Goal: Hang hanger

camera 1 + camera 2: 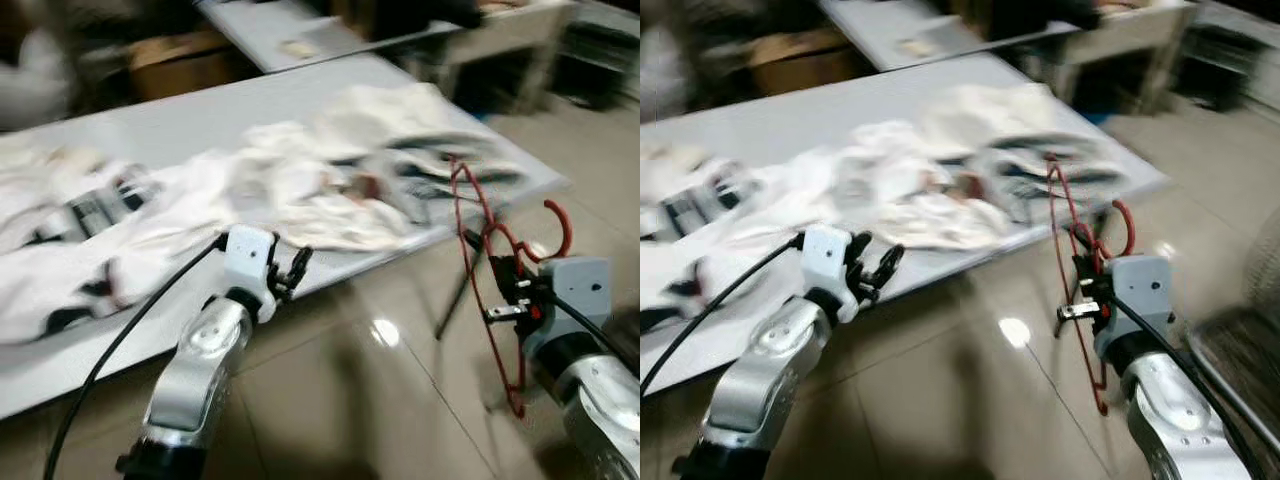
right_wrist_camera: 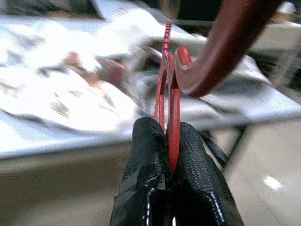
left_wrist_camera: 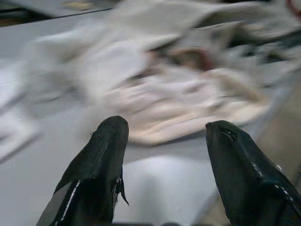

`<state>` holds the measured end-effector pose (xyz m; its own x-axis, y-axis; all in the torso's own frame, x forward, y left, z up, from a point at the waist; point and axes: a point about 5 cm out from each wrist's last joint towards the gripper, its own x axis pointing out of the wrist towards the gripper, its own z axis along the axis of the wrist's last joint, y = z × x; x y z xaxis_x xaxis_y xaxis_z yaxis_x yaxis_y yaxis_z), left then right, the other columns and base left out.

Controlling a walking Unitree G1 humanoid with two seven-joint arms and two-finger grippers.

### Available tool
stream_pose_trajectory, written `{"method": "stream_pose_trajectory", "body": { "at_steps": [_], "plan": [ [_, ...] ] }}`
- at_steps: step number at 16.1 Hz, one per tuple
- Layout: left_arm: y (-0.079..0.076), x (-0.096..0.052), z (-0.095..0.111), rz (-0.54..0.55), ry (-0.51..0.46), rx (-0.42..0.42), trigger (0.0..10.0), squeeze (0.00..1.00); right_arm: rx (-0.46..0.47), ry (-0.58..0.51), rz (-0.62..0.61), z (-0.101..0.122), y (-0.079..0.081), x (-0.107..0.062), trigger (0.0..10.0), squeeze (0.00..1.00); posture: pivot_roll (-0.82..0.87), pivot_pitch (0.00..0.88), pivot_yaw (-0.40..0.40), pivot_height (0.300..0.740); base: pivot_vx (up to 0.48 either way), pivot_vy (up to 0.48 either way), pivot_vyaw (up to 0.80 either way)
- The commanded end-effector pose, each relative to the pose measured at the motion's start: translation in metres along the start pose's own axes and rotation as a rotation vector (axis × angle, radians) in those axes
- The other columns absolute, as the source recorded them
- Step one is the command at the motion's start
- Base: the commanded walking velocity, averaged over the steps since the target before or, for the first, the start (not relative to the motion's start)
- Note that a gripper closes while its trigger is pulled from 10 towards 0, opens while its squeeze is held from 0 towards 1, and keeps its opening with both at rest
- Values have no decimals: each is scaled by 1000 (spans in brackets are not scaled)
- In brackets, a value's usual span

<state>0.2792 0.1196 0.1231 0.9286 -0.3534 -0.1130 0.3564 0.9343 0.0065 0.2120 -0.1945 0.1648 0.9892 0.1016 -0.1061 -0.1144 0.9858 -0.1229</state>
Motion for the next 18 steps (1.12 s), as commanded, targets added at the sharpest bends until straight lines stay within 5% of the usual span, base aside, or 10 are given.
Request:
{"method": "stream_pose_trajectory", "body": {
  "at_steps": [1,5,7,12,13,18],
  "plan": [
    [1,1,5,11,-20,12,10000,0,9,-14,12,1,0,-2,10000,0,-213,39,34,740,311,0,0],
    [0,2,2,-6,-11,0,10000,0,11,-30,18,4,0,-1,10000,0,-222,34,27,740,306,0,0],
    [-3,4,0,-42,-9,-13,10000,0,88,-21,19,3,0,-5,10000,0,-229,36,37,740,302,0,-400],
    [-4,5,-9,-47,51,-8,10000,0,62,-37,8,5,1,-14,10000,0,-245,51,58,740,113,0,-320],
    [2,5,-11,-16,62,14,10000,1000,63,-33,17,4,3,-14,10000,0,-244,57,63,740,0,0,0],
    [16,7,-16,79,90,-28,10000,945,45,-23,32,4,4,-14,10000,0,-250,63,63,740,0,0,0]
  ]
}}
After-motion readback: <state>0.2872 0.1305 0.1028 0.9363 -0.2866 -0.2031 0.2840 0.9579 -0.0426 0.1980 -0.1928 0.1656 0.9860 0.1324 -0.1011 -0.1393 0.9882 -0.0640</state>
